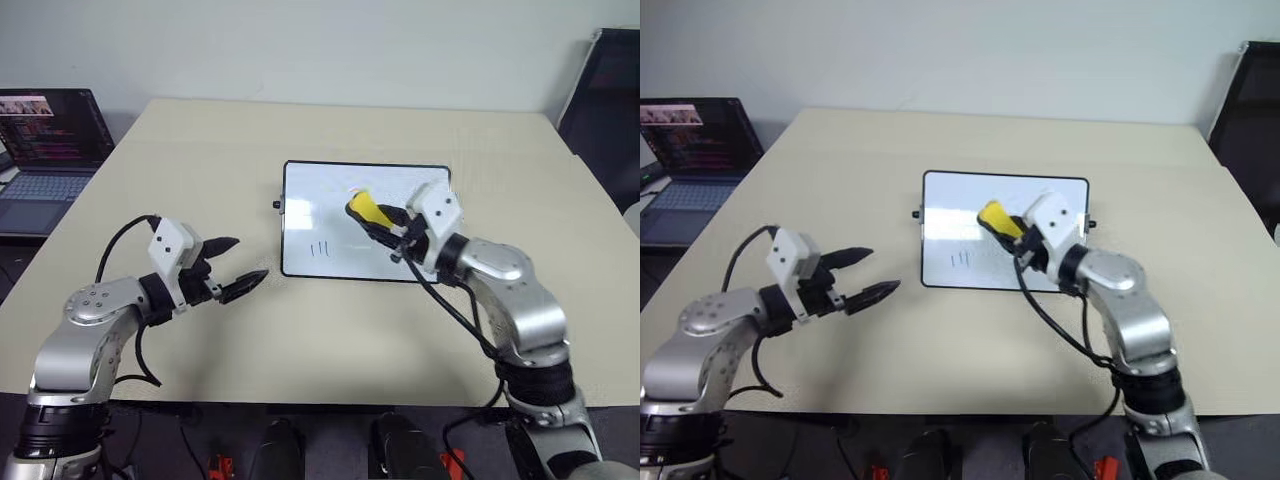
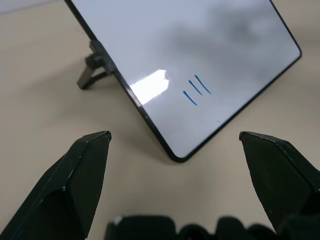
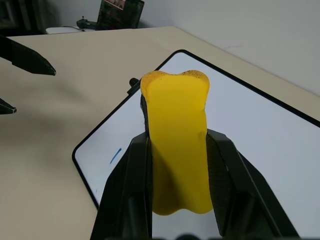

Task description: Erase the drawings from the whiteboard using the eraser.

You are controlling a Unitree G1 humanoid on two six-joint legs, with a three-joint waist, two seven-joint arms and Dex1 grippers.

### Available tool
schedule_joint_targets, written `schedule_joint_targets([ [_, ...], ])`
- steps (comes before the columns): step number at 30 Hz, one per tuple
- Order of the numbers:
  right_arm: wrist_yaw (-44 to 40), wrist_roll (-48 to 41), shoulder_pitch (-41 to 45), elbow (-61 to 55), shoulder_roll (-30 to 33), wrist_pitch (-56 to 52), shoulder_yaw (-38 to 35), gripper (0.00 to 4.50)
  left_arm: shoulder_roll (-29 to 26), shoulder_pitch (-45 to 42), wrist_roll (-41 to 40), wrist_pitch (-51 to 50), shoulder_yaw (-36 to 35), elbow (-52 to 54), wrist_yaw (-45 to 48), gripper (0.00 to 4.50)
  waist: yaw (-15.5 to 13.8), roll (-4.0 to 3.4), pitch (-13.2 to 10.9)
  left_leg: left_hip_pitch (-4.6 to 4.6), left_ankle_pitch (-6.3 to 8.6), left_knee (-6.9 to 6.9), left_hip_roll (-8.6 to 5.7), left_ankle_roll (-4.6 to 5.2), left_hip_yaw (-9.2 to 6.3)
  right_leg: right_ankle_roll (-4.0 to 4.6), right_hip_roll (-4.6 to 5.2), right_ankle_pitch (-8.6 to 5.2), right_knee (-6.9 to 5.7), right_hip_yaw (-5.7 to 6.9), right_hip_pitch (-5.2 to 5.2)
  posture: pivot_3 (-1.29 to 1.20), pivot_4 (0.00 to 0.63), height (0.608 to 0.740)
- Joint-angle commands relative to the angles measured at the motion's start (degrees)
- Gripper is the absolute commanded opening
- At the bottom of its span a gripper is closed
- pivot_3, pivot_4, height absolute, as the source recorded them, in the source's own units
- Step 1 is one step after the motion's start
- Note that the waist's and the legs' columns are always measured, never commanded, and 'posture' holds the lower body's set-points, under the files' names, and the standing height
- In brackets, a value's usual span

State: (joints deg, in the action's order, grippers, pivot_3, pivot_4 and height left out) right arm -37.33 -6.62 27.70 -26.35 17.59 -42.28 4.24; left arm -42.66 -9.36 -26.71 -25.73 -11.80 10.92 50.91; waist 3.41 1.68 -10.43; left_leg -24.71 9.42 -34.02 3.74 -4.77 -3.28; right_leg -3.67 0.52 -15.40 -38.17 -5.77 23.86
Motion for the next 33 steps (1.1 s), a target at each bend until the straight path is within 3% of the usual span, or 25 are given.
schedule_joint_targets([
  [1, -0.49, -2.43, -2.61, -5.81, 2.42, -1.85, 0.76, 1.11, -1.32, 0.35, -0.96, 0.94, -1.95, 2.01, 1.11, 4.5, -0.01, 0.01, 0.0, 0.01, 0.0, -0.01, 0.0, 0.01, 0.0, 0.04, 0.0, 0.0, 0.0, 0.0, -0.01, 0.0, 0.15, 0.74],
  [5, -1.25, -0.47, -7.12, -7.4, 7.21, -0.16, 6.92, 1.11, -2.82, 1.9, 0.06, 1.51, -1.04, 1.91, 3.19, 4.5, -0.04, 0.02, 0.01, 0.0, -0.01, -0.02, 0.0, 0.02, 0.03, 0.04, 0.0, -0.01, 0.08, -0.02, -0.03, 0.0, 0.15, 0.74],
  [10, 0.48, 0.29, -6.79, -6.24, 7.46, 0.72, 10.22, 1.11, -3.57, 3.06, 0.75, 1.91, -0.16, 2.3, 4.28, 4.5, -0.02, 0.02, 0.01, -0.02, -0.01, -0.01, 0.02, 0.02, 0.09, -0.04, 0.0, 0.02, 0.06, -0.05, 0.05, 0.0, 0.15, 0.74],
  [33, -2.41, 4.0, -4.82, -3.1, 13.9, 4.32, 16.57, 1.11, -4.64, 3.6, 2.27, 2.0, 1.3, 2.17, 5.59, 4.5, -0.12, 0.04, 0.02, -0.02, -0.01, -0.04, 0.02, 0.02, 0.1, -0.02, 0.0, 0.01, 0.07, -0.06, 0.01, 0.0, 0.15, 0.74],
])
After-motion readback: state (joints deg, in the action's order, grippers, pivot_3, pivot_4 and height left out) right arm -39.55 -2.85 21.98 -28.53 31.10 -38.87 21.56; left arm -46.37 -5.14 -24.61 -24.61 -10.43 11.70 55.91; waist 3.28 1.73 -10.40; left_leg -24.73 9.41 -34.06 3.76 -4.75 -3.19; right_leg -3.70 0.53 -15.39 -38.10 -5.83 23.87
